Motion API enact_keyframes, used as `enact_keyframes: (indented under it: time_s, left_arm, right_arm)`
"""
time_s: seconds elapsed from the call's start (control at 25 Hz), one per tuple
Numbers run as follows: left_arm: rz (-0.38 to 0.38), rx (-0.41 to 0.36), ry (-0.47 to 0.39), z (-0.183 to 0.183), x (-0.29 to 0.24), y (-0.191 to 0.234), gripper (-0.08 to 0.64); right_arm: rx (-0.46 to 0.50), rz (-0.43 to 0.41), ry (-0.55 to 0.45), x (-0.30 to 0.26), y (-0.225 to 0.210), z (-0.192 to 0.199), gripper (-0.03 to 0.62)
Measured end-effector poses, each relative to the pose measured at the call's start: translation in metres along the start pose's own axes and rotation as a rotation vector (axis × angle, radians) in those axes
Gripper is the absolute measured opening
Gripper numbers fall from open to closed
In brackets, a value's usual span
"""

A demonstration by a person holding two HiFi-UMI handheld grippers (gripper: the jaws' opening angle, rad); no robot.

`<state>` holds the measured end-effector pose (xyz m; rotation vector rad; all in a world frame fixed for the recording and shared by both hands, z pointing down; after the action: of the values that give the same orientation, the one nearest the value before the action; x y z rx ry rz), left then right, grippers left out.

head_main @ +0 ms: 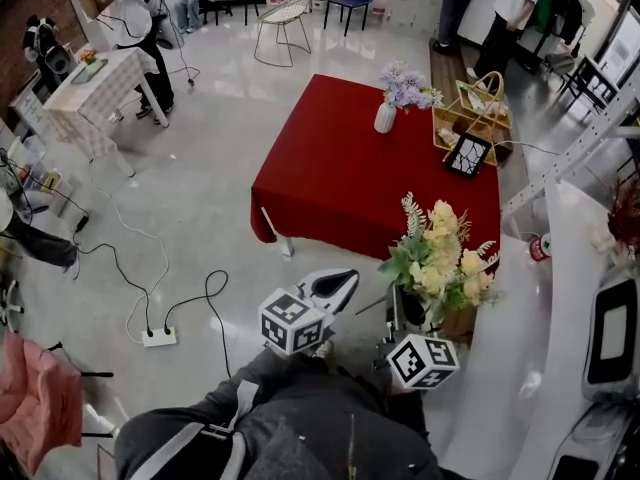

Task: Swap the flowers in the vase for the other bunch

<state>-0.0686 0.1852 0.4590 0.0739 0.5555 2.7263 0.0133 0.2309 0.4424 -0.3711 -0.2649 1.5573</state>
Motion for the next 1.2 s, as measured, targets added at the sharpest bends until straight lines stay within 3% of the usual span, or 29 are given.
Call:
enact_keyframes:
  time_s: [0.4,0.88,1.2]
  left_arm:
    - [-0.01,-0.002,0.012,0.002,0.001,0.022,0.009]
    - [0.008,0.011,0.051,0.014,0.003,0.017,0.009]
    - [-0.009,0.012,0.042,0.007,-0.011,0.037,0.009]
  right_arm:
    - [-0.001,0.012,-0.014,-0.021,-0.001,0.001,0.032]
    - [0.027,0.105,-0.053,-0.001,-0.024,-0.014,0.032]
    - [0.016,0.09,-0.063,-0.025,-0.032,-0.02,0.032]
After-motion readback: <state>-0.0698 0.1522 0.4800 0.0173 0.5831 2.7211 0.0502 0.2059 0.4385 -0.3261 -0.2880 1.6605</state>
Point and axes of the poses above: the fingertips, and each gripper's own axes: x backward along the fingers, y to its left, z out of its underside, the point moved 1 cm from there along x, backward along the fingers, and after that the axes turned 8 degrees about -y, right-handed, at the moved point
